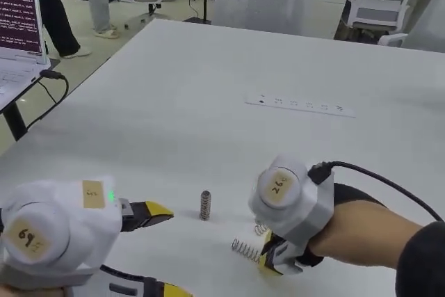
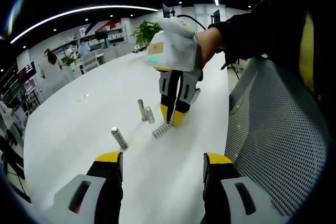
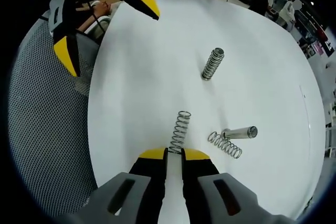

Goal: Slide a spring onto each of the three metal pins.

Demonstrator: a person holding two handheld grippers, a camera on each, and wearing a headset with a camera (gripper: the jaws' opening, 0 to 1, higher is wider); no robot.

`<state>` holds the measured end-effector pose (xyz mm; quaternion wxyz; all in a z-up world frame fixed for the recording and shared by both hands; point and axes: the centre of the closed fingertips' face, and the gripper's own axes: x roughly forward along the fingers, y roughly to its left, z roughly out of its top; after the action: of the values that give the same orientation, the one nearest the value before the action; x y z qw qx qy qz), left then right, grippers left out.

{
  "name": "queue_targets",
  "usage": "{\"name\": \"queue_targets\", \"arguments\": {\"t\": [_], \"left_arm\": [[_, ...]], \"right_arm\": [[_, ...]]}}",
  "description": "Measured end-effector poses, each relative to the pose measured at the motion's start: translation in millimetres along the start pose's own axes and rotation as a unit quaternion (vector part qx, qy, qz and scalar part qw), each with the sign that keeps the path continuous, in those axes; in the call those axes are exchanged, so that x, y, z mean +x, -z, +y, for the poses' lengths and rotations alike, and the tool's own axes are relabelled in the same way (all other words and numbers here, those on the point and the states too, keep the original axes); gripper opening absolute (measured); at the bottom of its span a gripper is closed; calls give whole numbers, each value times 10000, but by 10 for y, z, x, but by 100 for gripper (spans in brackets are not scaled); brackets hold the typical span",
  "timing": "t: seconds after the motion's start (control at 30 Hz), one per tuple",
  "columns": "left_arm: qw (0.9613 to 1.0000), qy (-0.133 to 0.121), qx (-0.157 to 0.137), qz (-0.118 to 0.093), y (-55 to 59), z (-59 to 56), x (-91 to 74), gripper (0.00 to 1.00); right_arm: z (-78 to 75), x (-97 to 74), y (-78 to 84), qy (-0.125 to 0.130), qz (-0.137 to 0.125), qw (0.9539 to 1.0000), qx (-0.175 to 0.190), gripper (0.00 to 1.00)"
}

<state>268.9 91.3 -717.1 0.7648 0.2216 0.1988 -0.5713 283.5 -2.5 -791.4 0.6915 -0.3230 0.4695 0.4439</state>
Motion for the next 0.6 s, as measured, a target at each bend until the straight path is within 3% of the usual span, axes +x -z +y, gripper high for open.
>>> {"name": "queue_targets", "arguments": {"t": [0.37,0.6], "left_arm": [[9997,202,144,-3,-71,-44,85,55],[9992,333,210,-40,-104,-77,128,50]], "right_arm": [[142,-121,-32,-284,-118,9995,-8,8],[332,-305,-176,-636,-301,9973,-209,8]]}}
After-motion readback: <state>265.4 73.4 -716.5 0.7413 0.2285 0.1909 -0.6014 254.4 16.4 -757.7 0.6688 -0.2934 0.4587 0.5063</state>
